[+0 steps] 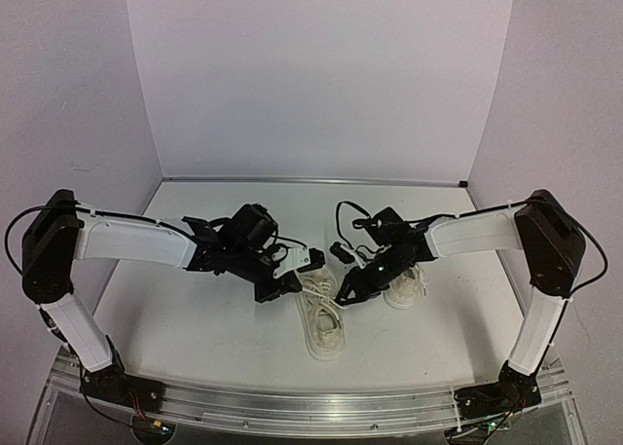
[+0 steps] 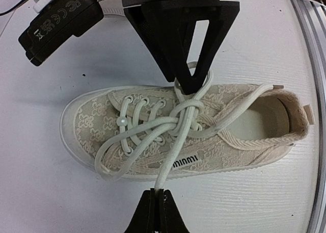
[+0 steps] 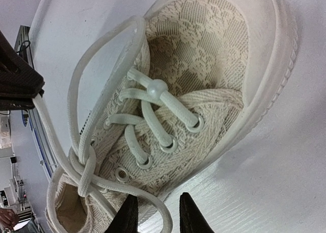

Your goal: Tie the shoes

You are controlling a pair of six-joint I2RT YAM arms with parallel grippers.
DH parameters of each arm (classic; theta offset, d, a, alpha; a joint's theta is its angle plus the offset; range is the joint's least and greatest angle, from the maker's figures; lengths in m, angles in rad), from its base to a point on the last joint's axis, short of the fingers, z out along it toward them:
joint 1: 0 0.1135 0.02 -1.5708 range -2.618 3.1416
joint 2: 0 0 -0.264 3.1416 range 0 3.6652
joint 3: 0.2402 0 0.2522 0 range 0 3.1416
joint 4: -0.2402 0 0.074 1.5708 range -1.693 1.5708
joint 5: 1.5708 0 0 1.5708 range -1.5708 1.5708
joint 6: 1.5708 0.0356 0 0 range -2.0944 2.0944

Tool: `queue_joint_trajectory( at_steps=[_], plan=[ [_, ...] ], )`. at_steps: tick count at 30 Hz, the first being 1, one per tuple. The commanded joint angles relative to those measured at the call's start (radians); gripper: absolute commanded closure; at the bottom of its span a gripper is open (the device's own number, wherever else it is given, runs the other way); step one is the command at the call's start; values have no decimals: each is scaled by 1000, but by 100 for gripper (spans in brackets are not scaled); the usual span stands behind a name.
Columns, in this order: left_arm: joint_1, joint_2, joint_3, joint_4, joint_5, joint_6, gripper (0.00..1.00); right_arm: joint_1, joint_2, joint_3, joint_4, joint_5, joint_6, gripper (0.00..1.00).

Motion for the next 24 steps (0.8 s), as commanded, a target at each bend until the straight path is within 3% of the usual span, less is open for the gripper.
queue_joint_trajectory(
  at_steps=[1,13,17,19,21,24],
  plan=[
    [2,-59,-24,21,-41,-26,100,10,13,41,-21,20,-16,74],
    [9,-99,-93,20,-93,-52,100,23,18,67,-39,19,-12,78],
    [8,-92,-95,8,-92,-48,98,31,17,71,-43,15,-12,90],
    [8,-93,-96,14,-82,-50,84,34,18,72,-43,13,-11,98],
    [10,-105,-108,42,-84,-56,67,35,15,73,-43,14,-11,100],
    [23,-127,-129,99,-98,-61,58,36,4,75,-42,20,-5,100]
  ],
)
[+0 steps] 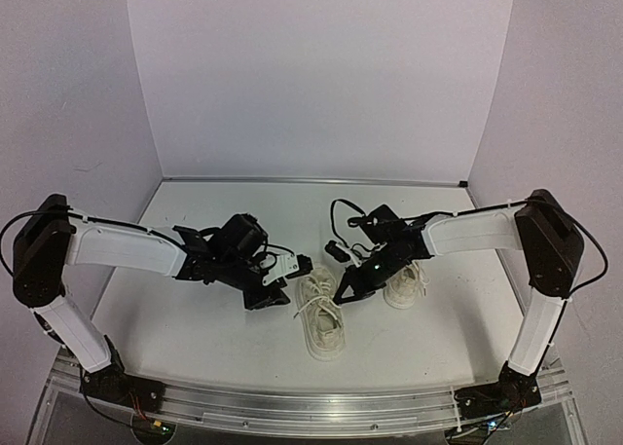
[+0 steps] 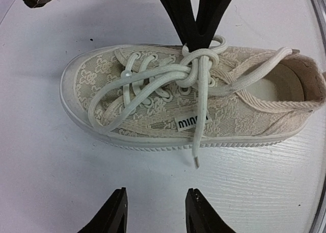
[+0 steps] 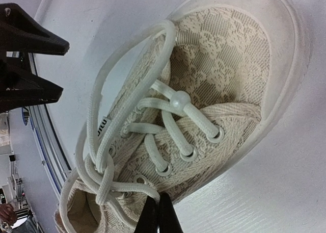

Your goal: Tie the shoes

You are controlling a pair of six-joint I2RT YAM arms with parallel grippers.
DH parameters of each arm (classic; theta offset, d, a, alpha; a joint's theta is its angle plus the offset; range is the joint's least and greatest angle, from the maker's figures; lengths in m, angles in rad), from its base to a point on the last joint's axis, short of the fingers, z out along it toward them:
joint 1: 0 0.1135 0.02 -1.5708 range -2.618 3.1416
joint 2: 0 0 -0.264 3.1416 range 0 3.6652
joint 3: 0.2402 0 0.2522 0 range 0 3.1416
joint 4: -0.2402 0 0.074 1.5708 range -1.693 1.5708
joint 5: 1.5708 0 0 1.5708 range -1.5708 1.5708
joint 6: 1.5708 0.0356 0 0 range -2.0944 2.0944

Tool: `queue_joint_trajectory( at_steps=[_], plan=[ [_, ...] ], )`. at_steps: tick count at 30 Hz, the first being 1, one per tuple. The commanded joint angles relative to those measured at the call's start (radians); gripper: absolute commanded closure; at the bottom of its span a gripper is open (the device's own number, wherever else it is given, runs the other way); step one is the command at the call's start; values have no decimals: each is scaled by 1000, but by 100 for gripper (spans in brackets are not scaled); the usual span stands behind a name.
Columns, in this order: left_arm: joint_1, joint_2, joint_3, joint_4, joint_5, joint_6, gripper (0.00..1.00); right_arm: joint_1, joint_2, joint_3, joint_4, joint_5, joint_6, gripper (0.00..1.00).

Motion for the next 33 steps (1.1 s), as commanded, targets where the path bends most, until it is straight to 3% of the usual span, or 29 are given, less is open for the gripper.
queue_joint_trajectory(
  at_steps=[1,8,12,21,29,33],
  plan=[
    [24,-72,-21,93,-20,-15,58,11,-8,34,-9,12,-2,100],
    [25,-87,-26,170,97,65,57,12,-31,35,-7,15,5,100],
    [-30,-109,-43,249,167,151,57,11,-30,34,-7,16,7,100],
    [-147,56,103,122,94,276,60,11,-28,31,-6,5,11,100],
    [-170,107,126,153,48,289,57,11,-30,23,-4,1,12,100],
    [-175,108,133,145,45,298,68,11,-27,23,-3,-1,10,100]
  ],
)
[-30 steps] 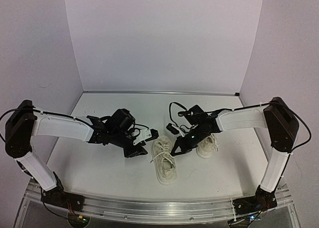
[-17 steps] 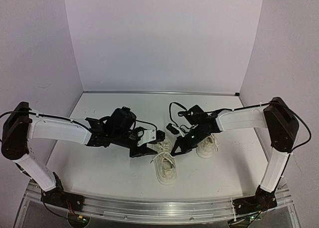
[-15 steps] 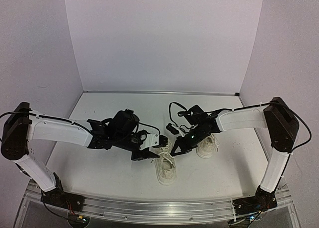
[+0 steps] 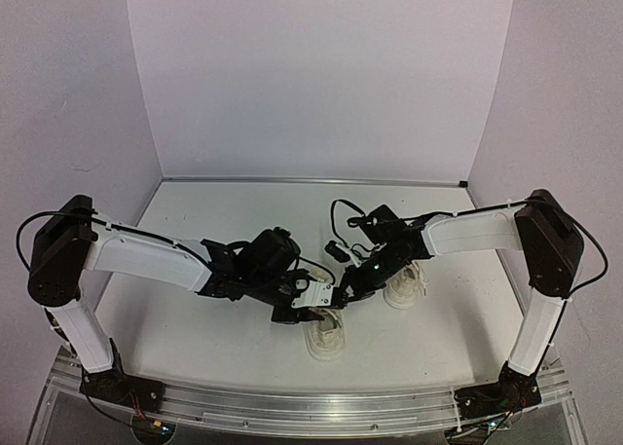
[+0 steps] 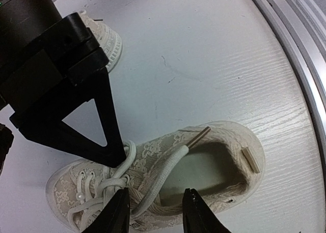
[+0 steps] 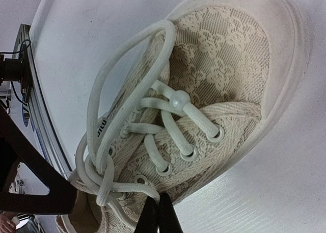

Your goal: Tie the shoes

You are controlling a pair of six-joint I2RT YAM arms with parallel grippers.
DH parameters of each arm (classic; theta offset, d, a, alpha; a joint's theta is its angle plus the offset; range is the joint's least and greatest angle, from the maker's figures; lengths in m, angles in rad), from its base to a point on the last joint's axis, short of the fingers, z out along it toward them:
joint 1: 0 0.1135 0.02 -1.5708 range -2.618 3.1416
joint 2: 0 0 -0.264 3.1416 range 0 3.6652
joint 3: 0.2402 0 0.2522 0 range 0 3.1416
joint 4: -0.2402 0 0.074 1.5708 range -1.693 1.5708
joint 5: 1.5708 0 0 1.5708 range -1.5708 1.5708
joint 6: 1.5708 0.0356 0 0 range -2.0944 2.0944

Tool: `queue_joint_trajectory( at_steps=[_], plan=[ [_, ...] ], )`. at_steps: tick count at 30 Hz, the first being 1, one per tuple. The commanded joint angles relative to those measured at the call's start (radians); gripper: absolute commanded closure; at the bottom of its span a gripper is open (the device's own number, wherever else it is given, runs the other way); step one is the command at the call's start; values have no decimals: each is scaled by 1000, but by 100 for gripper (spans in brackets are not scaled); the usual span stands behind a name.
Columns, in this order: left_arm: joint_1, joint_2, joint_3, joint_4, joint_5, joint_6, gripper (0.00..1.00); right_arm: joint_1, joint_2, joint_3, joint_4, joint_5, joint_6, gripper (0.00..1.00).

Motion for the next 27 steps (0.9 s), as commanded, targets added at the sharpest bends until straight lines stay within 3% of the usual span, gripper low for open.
queue_joint_trajectory(
  at_steps=[1,5,10,23,25,27],
  plan=[
    [-11,-2,51,8,-14,25,72,9,-27,23,-3,-3,-4,100],
    [-29,-12,58,15,-11,26,90,9,-25,23,-2,-5,-3,100],
    [-49,-10,82,20,7,20,100,9,-26,22,1,-8,-1,100],
    [-84,-3,125,33,59,1,99,9,-21,21,9,-11,3,100],
    [-84,-14,122,34,68,-8,96,9,-20,22,10,-12,4,100],
    [-82,-39,105,48,62,-38,80,9,-19,23,10,-13,5,100]
  ],
)
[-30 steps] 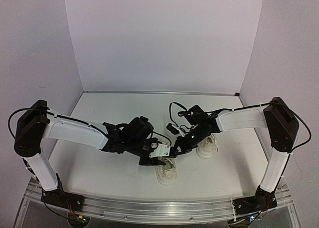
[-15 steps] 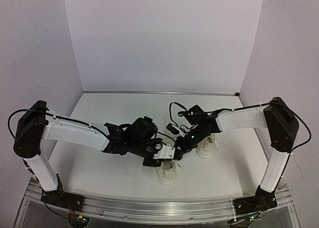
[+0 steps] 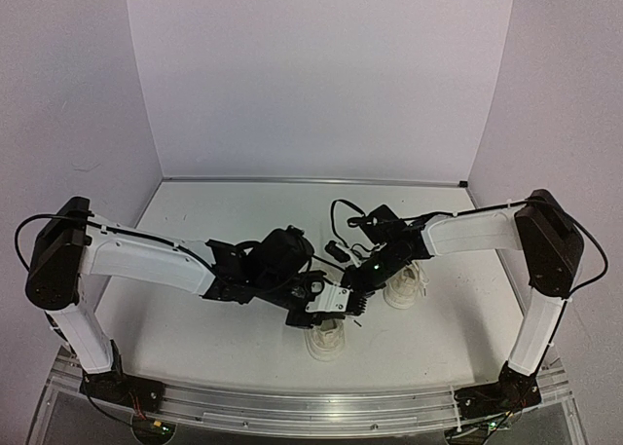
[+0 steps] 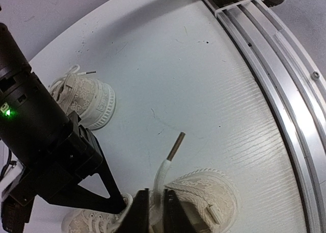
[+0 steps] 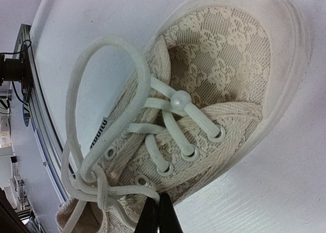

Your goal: Tie the shoes

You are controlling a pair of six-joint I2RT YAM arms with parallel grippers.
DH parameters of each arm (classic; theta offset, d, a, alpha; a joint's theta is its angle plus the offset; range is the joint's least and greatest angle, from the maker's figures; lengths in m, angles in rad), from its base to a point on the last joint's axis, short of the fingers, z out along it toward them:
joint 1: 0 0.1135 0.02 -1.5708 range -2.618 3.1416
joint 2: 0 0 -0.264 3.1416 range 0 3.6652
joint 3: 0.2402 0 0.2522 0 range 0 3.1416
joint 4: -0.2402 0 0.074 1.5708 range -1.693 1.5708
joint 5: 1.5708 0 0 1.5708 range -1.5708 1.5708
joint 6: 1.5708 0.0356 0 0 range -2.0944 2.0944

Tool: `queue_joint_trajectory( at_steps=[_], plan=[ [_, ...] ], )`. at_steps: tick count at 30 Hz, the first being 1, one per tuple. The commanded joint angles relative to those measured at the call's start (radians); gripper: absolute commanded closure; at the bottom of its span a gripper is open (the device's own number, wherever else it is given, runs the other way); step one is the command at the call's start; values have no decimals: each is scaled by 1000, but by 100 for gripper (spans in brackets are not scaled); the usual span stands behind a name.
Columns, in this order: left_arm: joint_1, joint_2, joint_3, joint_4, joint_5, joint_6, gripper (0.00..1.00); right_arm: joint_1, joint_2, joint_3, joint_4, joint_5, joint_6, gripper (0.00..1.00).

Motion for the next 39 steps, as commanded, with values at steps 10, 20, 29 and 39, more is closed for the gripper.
queue_joint_trajectory(
  at_steps=[10,20,29,39],
  plan=[
    [254,-310,-173,157,31,-362,51,10,-34,25,12,-1,10,100],
    [375,-167,-140,157,169,-536,49,9,-52,49,18,-10,17,100],
    [378,-40,-31,108,215,-444,47,9,-64,64,18,-22,12,100],
    [372,-43,-79,137,210,-196,45,9,-44,97,18,-47,10,100]
  ],
)
